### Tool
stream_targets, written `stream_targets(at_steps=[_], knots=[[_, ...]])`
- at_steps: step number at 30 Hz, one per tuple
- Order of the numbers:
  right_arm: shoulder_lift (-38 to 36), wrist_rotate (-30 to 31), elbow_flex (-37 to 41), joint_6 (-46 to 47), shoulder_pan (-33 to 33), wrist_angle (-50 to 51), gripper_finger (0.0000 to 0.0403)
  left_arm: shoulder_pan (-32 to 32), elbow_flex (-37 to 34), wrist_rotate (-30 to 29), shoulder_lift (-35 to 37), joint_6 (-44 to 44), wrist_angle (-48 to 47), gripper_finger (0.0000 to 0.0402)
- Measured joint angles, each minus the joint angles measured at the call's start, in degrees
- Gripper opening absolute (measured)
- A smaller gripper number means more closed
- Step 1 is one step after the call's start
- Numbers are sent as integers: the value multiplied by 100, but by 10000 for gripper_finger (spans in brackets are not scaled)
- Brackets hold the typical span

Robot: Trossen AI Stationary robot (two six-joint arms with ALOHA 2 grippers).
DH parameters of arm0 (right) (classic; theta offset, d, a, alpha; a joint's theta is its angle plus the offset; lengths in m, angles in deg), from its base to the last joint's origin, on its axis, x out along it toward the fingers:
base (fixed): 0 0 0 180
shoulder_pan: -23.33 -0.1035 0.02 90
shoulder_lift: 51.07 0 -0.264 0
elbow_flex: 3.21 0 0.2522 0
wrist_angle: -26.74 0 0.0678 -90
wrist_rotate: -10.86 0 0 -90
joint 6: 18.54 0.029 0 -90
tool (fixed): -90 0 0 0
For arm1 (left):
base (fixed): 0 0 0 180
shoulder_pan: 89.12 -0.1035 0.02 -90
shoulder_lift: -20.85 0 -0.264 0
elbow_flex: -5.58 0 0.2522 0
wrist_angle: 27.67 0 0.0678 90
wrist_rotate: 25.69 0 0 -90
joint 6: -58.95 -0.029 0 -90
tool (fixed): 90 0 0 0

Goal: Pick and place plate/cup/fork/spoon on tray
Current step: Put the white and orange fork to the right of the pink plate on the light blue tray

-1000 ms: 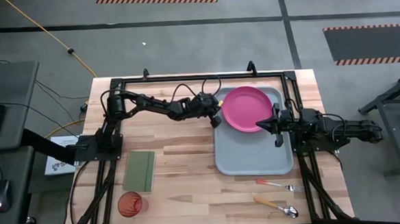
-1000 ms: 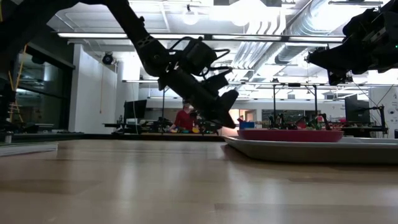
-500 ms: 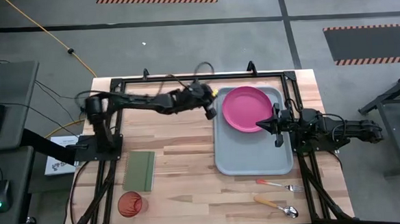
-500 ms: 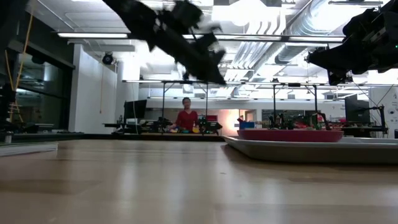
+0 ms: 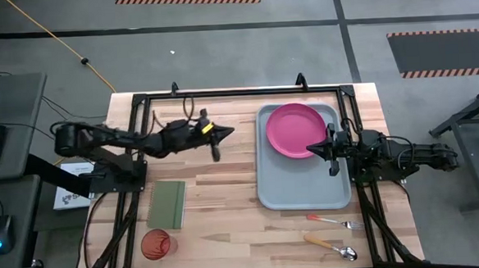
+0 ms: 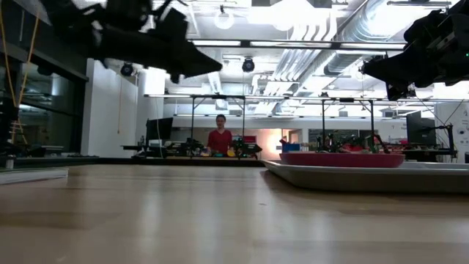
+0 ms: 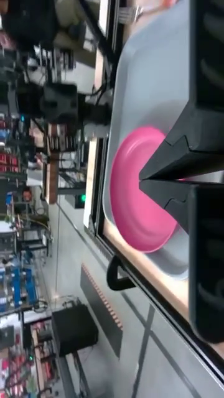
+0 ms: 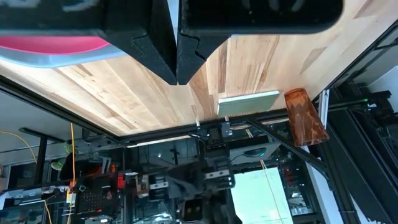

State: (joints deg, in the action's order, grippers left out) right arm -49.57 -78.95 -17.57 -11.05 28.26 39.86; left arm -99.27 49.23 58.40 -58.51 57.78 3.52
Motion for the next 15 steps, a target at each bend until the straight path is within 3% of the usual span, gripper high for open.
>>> stream_targets(at_steps=[6,15], knots=[[0,2,2,0,2,2,0,309,-408,4,566,-150,-4,0],[0,2,1,2,0,2,0,396,-450,148,587,303,-55,0]])
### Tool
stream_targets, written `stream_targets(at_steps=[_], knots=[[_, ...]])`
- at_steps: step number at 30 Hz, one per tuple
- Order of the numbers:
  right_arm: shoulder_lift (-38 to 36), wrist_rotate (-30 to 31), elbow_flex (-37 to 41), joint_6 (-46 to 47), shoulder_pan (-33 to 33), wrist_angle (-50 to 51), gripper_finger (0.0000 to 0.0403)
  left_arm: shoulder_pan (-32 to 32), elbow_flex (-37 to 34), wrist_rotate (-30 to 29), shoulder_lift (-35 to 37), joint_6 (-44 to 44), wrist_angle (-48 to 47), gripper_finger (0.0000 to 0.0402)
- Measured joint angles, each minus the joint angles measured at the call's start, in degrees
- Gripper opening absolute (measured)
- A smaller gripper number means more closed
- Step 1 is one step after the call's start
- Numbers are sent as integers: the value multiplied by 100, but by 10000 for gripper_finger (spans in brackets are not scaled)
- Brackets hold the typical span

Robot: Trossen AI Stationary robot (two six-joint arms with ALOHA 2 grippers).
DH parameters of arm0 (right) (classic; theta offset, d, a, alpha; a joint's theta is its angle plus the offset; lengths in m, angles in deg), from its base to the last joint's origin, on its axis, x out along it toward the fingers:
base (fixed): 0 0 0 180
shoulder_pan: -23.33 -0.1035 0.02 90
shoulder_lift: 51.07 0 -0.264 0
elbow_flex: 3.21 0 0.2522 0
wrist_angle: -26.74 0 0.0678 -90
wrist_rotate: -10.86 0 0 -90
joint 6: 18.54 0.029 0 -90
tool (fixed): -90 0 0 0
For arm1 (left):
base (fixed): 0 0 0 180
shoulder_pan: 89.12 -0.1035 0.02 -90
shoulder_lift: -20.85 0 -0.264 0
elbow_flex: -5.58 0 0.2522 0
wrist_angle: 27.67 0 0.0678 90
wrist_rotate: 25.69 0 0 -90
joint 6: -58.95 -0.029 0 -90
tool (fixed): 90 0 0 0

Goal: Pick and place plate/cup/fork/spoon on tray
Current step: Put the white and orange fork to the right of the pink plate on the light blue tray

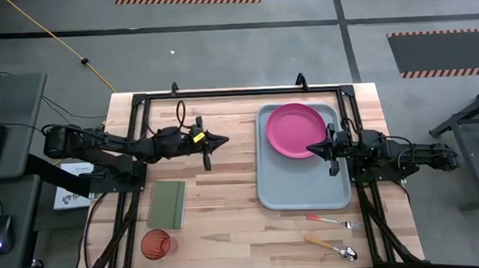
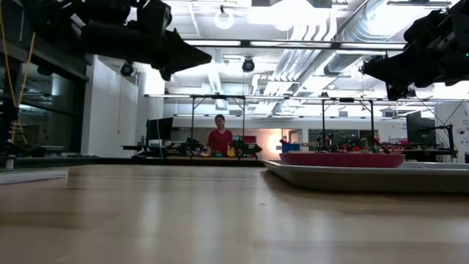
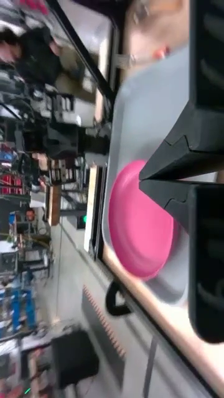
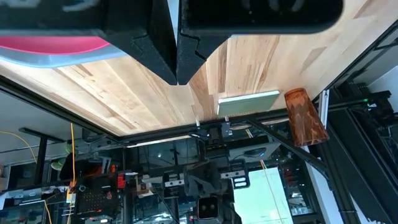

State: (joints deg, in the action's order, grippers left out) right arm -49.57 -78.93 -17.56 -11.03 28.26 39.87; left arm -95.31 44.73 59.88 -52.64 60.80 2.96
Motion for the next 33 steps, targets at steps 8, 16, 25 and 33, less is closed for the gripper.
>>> stream_targets(at_steps=[8,16,25,33], knots=[[-2,106,1,544,2,-503,0,82,2,696,7,393,51,0],[211,314,-1,1853,-38,-2508,3,344,2,676,7,222,51,0],[2020,525,-1339,2135,-574,-690,107,369,2,412,7,104,49,0],[3816,-1308,-3010,4096,-1461,2175,198,369,4,114,7,240,49,0]])
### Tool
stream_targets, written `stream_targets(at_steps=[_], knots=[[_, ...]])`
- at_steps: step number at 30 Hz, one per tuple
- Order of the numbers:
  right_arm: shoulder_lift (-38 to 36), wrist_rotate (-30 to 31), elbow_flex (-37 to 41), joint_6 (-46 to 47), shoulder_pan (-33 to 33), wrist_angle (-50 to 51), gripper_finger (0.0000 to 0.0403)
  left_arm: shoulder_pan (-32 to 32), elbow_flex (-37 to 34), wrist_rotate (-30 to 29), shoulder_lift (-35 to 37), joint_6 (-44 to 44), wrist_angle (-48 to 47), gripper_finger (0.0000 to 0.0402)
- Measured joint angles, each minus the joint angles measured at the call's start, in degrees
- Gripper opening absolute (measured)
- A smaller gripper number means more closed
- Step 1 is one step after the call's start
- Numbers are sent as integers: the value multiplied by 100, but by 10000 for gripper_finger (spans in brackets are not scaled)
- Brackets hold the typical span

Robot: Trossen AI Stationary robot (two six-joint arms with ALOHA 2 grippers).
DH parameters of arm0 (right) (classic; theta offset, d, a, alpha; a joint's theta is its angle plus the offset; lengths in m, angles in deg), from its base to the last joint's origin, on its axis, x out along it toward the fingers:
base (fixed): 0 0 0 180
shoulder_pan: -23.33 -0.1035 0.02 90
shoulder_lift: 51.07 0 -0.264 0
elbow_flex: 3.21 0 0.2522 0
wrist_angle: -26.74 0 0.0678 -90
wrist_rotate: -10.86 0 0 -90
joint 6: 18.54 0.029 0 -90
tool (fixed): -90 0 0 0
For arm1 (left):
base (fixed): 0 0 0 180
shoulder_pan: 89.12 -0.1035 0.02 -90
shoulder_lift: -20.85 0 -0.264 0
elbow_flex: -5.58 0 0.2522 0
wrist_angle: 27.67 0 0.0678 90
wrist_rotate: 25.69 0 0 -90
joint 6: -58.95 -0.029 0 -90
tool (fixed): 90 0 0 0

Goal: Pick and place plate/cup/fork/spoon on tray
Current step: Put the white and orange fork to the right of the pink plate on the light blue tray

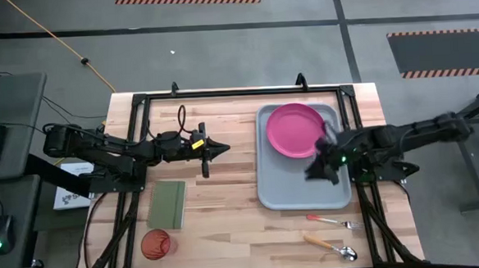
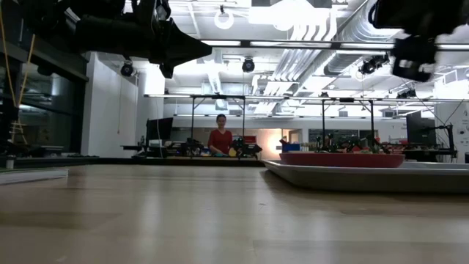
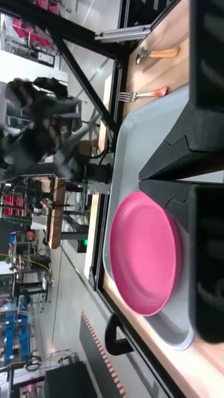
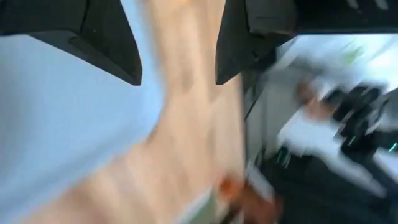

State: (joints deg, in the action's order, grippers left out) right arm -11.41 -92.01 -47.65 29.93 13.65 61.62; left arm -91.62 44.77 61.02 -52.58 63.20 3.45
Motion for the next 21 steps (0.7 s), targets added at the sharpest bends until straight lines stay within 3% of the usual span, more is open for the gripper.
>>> stream_targets(at_steps=[13,17,21], knots=[[1815,108,-583,4619,-3350,70,201,0,0,2,0,0,-1,0],[2346,336,-876,5195,-3839,866,191,0,0,2,0,-94,-2,0],[2948,414,-1101,5177,-4130,1593,170,0,0,2,0,-136,-2,0]])
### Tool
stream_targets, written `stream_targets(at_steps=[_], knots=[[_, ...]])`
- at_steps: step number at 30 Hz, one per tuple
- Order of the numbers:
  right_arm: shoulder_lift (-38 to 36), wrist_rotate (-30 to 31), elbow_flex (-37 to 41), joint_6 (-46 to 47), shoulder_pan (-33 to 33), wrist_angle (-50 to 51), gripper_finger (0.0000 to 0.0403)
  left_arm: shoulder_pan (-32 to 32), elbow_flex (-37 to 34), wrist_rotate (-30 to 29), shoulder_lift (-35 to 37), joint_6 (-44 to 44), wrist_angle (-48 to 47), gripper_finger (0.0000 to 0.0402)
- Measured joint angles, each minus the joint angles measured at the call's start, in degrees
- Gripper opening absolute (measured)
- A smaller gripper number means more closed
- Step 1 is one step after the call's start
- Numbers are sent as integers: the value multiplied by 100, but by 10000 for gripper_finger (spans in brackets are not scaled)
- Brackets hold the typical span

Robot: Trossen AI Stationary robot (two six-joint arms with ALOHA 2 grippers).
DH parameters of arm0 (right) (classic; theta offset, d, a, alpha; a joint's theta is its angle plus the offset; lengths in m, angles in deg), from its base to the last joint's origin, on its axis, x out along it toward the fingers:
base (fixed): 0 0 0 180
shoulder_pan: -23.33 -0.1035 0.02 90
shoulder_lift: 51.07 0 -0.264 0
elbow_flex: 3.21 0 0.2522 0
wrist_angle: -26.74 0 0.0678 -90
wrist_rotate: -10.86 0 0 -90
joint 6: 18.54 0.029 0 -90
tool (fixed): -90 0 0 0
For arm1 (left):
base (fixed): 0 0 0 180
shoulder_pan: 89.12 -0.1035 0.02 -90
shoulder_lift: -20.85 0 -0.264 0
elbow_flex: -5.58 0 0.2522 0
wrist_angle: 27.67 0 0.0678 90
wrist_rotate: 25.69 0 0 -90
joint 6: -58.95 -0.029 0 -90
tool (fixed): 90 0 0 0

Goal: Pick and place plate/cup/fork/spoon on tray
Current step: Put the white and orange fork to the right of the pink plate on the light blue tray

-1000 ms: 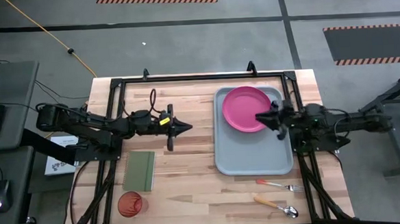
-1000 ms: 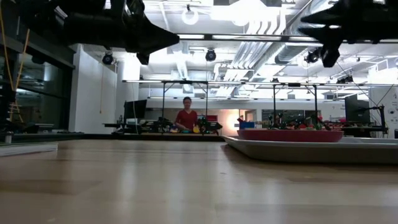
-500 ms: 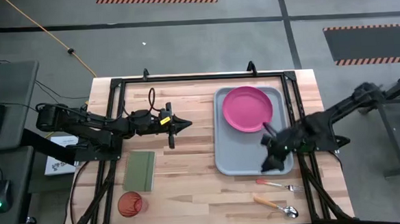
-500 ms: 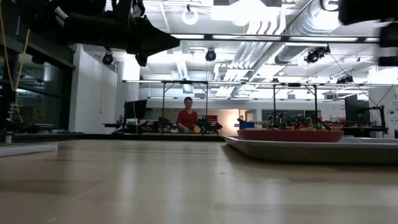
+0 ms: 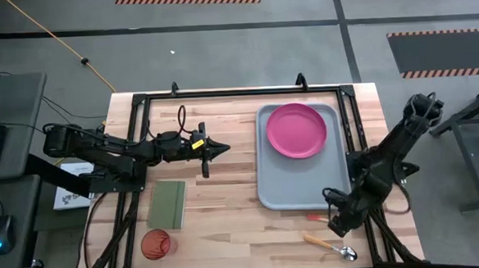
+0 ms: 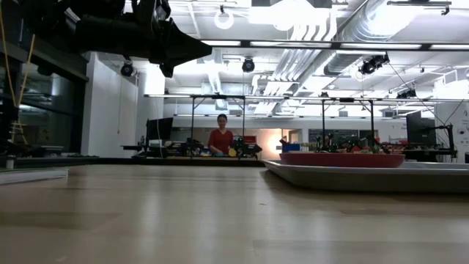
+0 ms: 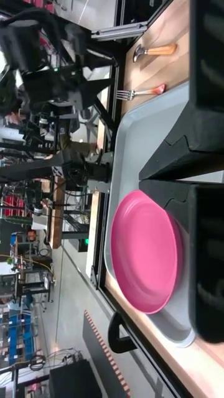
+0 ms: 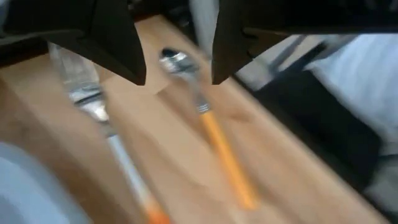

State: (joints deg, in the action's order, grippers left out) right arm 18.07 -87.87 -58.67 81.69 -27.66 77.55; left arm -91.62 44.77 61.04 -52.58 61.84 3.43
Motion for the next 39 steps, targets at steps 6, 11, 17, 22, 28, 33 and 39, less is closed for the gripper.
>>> stream_targets(at_steps=[6,11,17,22,28,33,39], knots=[[745,118,-37,-366,-210,16,144,0,0,0,0,-13,0,0],[1205,129,-37,-686,-211,134,140,0,0,0,0,-13,0,0],[1448,124,-37,-932,-205,219,140,0,0,0,0,-13,-2,0],[1579,153,-37,-948,-258,217,140,0,0,0,0,-10,-2,0],[1876,230,-40,-1108,-384,223,140,0,0,0,0,2,-2,0],[2049,318,-68,-1321,-384,232,140,0,0,0,0,-4,-2,0],[2066,356,-61,-1835,-388,284,124,0,0,0,0,-8,-2,0]])
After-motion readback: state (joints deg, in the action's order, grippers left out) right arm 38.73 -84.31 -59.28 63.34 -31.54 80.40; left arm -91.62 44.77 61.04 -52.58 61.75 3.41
